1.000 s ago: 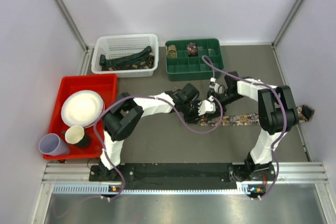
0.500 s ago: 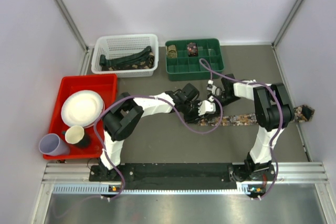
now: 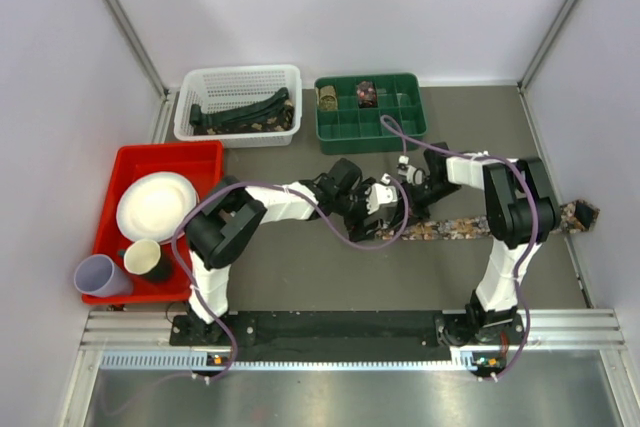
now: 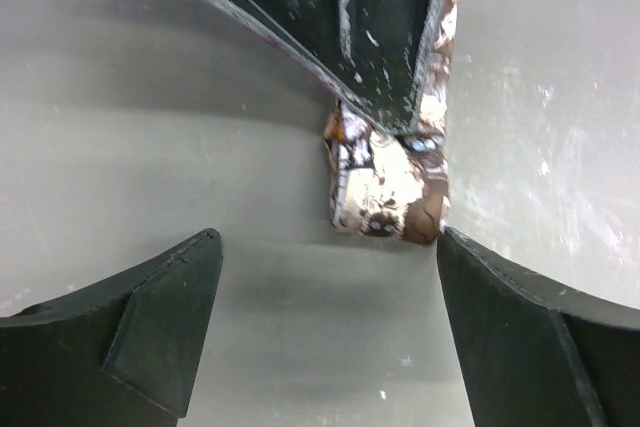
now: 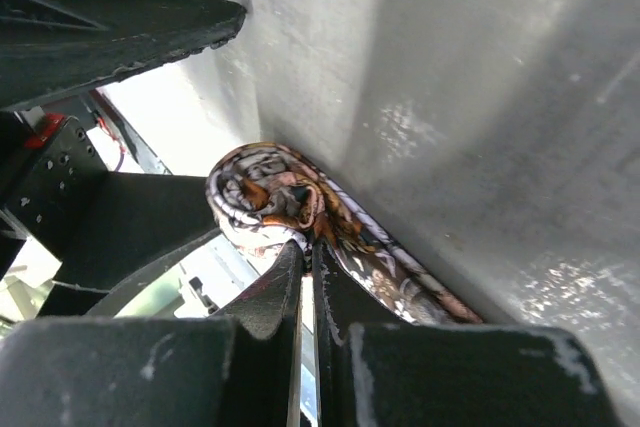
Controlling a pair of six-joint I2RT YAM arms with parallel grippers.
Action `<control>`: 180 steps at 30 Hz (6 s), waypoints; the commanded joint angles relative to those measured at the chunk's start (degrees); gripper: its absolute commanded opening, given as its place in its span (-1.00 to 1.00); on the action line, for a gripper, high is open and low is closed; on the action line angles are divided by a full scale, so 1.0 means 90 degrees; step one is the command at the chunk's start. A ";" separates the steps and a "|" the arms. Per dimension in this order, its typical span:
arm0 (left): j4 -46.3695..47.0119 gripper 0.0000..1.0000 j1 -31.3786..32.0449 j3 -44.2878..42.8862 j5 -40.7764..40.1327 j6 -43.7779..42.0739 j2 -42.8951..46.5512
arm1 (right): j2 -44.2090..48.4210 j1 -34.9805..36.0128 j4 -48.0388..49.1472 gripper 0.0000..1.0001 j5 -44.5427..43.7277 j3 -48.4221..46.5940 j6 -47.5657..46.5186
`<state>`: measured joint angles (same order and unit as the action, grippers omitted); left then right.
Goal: Roll the ties
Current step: Roll the tie at the center of the board.
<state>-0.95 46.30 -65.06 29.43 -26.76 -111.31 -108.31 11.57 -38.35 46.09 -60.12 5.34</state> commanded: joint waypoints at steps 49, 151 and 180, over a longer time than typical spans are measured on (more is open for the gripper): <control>-0.0658 0.48 -0.0369 0.0342 0.0538 0.0034 -0.0114 | -0.0426 0.0052 -0.0016 -1.00 -0.1057 -0.0293 -0.0174; -0.0297 0.33 0.0070 0.0392 0.0225 0.0180 -0.0475 | -0.0386 -0.0153 -0.0622 -1.00 -0.0754 -0.0322 -0.0506; 0.1186 -0.38 0.0285 0.0549 0.0600 0.0387 -0.0944 | -0.0680 -0.0006 -0.0640 -0.90 -0.1236 -0.0849 -0.0134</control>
<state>29.56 47.68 -59.61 42.17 -19.53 -119.11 -112.22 10.70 -48.90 39.24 -66.15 6.66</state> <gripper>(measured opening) 0.382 0.023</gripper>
